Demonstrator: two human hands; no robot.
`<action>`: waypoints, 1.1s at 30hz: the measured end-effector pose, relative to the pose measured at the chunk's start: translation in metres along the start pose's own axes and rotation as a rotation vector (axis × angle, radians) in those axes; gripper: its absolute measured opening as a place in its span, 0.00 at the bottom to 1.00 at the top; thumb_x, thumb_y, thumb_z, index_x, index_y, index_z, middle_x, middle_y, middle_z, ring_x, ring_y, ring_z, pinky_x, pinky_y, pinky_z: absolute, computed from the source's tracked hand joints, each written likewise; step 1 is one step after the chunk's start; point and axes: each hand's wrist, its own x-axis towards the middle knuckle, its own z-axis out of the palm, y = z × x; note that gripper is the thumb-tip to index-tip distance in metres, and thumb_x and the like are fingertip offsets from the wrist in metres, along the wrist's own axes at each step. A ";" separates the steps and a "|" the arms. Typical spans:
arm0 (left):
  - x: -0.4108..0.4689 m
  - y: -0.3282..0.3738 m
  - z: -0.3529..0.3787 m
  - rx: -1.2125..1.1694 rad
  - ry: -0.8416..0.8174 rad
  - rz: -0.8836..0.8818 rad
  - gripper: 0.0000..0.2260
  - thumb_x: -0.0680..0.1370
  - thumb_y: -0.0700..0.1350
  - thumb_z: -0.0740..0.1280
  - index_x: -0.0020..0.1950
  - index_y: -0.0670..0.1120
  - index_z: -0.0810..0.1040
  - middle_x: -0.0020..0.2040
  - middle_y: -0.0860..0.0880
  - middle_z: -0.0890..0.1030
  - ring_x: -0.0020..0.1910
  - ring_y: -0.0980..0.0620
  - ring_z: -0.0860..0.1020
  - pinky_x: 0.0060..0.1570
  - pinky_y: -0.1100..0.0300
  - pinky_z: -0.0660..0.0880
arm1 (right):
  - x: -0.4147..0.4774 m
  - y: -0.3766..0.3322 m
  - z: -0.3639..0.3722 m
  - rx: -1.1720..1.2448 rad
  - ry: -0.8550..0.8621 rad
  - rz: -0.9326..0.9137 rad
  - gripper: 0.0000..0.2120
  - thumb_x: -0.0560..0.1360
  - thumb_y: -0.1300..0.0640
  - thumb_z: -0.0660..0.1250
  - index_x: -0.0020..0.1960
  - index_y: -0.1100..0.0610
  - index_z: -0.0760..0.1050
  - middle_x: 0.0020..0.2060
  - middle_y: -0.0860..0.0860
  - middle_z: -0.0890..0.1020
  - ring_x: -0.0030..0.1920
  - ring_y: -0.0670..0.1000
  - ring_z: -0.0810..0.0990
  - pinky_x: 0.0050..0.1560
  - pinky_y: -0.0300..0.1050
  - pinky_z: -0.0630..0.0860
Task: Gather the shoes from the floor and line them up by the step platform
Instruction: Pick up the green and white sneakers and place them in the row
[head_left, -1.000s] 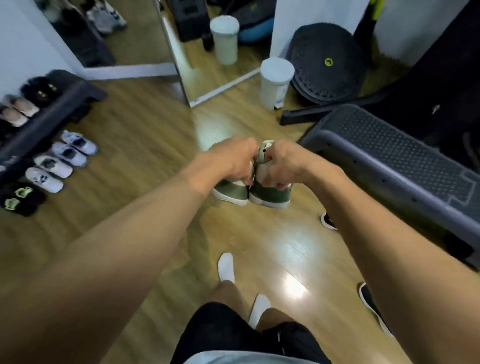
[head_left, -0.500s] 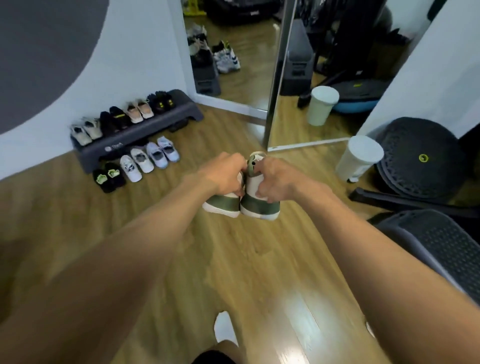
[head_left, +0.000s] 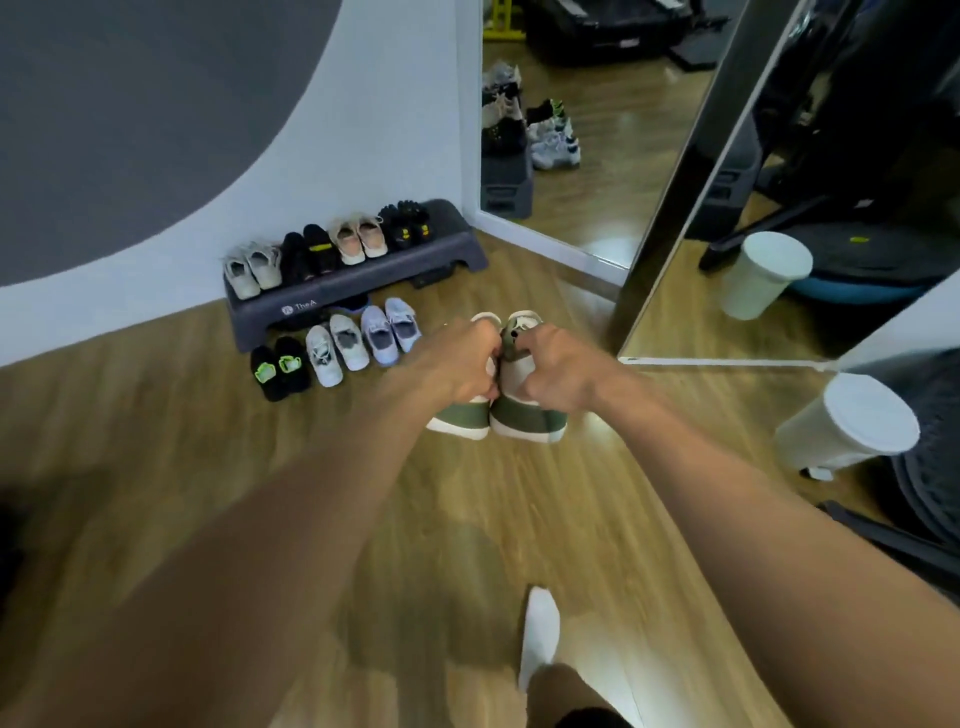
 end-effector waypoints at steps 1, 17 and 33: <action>0.016 -0.004 -0.006 0.003 0.012 -0.024 0.18 0.67 0.46 0.76 0.55 0.46 0.77 0.52 0.42 0.79 0.53 0.40 0.77 0.49 0.47 0.77 | 0.021 0.004 -0.006 0.003 -0.006 -0.012 0.12 0.72 0.57 0.65 0.54 0.58 0.77 0.45 0.55 0.78 0.50 0.57 0.78 0.41 0.42 0.68; 0.264 -0.105 -0.068 -0.006 0.078 -0.171 0.17 0.71 0.47 0.74 0.57 0.46 0.78 0.55 0.44 0.80 0.56 0.42 0.77 0.52 0.49 0.76 | 0.307 0.024 -0.070 -0.025 -0.105 -0.102 0.15 0.74 0.56 0.66 0.60 0.57 0.77 0.56 0.56 0.80 0.57 0.56 0.77 0.59 0.49 0.74; 0.506 -0.230 -0.031 -0.114 -0.185 -0.150 0.13 0.75 0.43 0.64 0.59 0.43 0.74 0.58 0.43 0.76 0.56 0.42 0.75 0.59 0.49 0.71 | 0.589 0.091 -0.008 -0.085 -0.243 -0.017 0.09 0.73 0.56 0.64 0.50 0.55 0.80 0.45 0.51 0.82 0.46 0.53 0.79 0.41 0.41 0.69</action>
